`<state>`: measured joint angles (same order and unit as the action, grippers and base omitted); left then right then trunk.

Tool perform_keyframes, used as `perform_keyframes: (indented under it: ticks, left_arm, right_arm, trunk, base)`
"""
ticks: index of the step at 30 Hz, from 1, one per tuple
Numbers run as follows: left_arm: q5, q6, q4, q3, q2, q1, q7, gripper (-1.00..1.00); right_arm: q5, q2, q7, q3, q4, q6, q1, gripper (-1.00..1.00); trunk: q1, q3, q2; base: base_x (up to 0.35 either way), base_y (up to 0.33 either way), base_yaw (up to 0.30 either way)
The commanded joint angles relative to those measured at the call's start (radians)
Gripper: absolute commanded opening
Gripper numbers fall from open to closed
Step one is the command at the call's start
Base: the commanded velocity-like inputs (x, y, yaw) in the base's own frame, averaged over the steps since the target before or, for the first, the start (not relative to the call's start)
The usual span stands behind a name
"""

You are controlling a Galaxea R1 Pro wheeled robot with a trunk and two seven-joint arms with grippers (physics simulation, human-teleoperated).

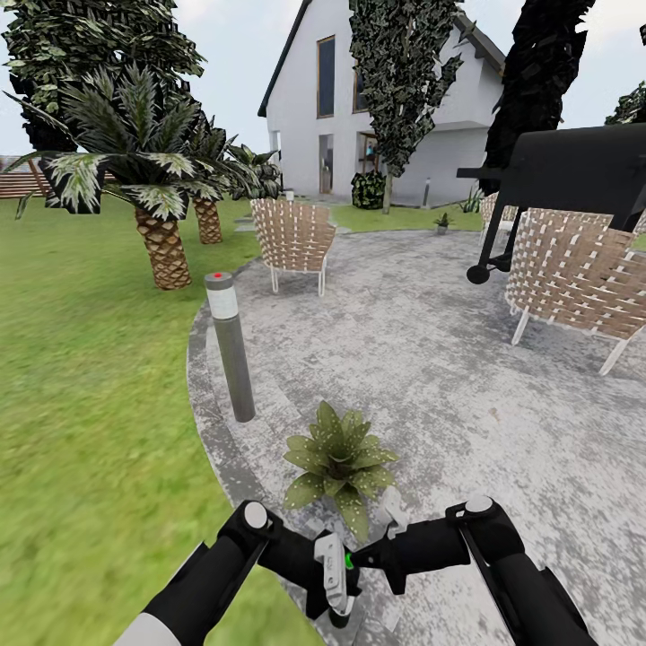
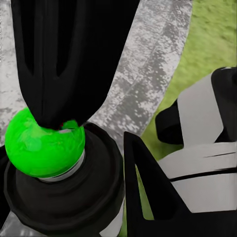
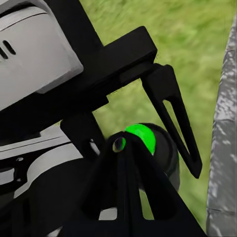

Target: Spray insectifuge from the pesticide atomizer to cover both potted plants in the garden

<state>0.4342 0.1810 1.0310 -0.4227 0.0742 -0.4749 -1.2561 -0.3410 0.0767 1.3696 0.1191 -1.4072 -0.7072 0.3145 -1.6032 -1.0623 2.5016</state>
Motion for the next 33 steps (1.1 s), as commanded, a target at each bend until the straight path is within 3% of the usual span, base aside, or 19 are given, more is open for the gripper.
perform_keyframes:
  ticks: [1,11,21,24,27,29,30,31,33]
  left_arm:
    - [0.000,0.000,0.002,0.000,0.000,0.000,0.000,-1.00]
    - [0.000,0.000,0.009,-0.002,-0.001,0.000,-0.001,-1.00]
    - [0.008,0.000,-0.045,0.013,-0.045,0.000,0.029,-1.00]
    - [0.005,-0.001,-0.056,0.052,-0.057,0.000,0.054,-1.00]
    - [0.002,0.000,-0.069,0.087,-0.058,0.001,0.063,-1.00]
    - [0.002,0.000,-0.089,0.133,-0.057,0.001,0.091,-1.00]
    - [0.002,0.000,-0.092,0.140,-0.057,0.001,0.103,-1.00]
    - [0.001,0.000,-0.095,0.145,-0.057,0.001,0.117,-1.00]
    - [0.000,0.000,-0.096,0.147,-0.057,0.002,0.131,-1.00]
  right_arm:
    - [-0.001,0.000,-0.001,-0.001,0.000,0.000,0.000,-1.00]
    - [-0.002,0.000,-0.001,-0.006,0.001,0.001,0.000,-1.00]
    - [-0.002,0.003,-0.006,-0.018,-0.001,0.006,0.000,-1.00]
    - [-0.003,0.003,-0.140,-0.120,-0.001,0.019,0.000,-1.00]
    - [-0.006,0.010,-0.289,-0.174,-0.001,0.046,0.000,-1.00]
    - [-0.008,0.012,-0.458,-0.232,0.000,0.064,-0.001,-1.00]
    - [-0.008,0.012,-0.518,-0.241,0.000,0.073,-0.001,1.00]
    - [-0.007,0.012,-0.572,-0.248,0.000,0.081,-0.001,1.00]
    - [-0.007,0.013,-0.606,-0.254,-0.001,0.089,-0.002,1.00]
  trunk:
    - [0.000,0.000,0.000]
    - [0.000,0.000,0.000]
    - [0.000,0.000,0.000]
    - [0.000,0.000,0.000]
    - [0.000,0.000,0.000]
    - [0.000,0.000,0.000]
    - [0.000,0.000,0.000]
    - [0.000,0.000,0.000]
    - [0.000,0.000,0.000]
  base:
    - [0.000,0.000,0.000]
    - [0.000,0.000,0.000]
    - [0.000,0.000,0.000]
    - [0.000,0.000,0.000]
    - [0.000,0.000,0.000]
    - [0.000,0.000,0.000]
    - [0.000,0.000,0.000]
    - [0.000,0.000,0.000]
    - [0.000,0.000,0.000]
